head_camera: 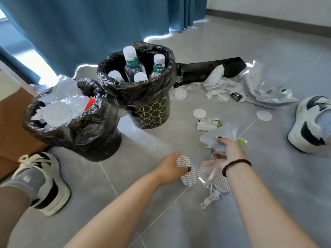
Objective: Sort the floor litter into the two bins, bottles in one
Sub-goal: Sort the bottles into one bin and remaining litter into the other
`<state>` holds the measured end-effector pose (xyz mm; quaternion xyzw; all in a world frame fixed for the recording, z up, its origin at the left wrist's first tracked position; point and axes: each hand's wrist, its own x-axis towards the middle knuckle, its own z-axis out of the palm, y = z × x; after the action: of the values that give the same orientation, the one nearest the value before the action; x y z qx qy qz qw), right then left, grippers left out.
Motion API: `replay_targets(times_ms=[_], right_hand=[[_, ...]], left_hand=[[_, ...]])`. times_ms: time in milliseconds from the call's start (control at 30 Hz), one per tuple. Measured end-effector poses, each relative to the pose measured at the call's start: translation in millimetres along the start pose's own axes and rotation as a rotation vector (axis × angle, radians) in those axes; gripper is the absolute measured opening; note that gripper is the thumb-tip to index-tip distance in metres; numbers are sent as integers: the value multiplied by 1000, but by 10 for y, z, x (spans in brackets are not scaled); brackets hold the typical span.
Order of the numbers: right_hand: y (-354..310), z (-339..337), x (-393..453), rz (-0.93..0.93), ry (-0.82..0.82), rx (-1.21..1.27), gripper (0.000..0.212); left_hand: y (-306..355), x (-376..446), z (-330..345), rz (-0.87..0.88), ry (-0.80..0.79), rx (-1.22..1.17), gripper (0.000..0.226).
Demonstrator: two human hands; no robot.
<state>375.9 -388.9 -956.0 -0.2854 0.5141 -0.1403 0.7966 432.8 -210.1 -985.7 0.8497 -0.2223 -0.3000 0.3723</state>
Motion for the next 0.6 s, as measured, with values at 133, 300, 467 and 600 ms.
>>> replay_targets(times_ms=[133, 300, 467, 600], right_hand=[[286, 176, -157, 33, -63, -107, 11], [596, 229, -346, 21, -98, -232, 13], [669, 126, -450, -4, -99, -277, 9], [651, 50, -455, -26, -68, -259, 9]], left_hand=[[-44, -324, -558, -29, 114, -96, 17], [77, -760, -1384, 26, 292, -95, 15], [379, -1239, -2569, 88, 879, -384, 19], [243, -1410, -3032, -53, 1120, -522, 17]])
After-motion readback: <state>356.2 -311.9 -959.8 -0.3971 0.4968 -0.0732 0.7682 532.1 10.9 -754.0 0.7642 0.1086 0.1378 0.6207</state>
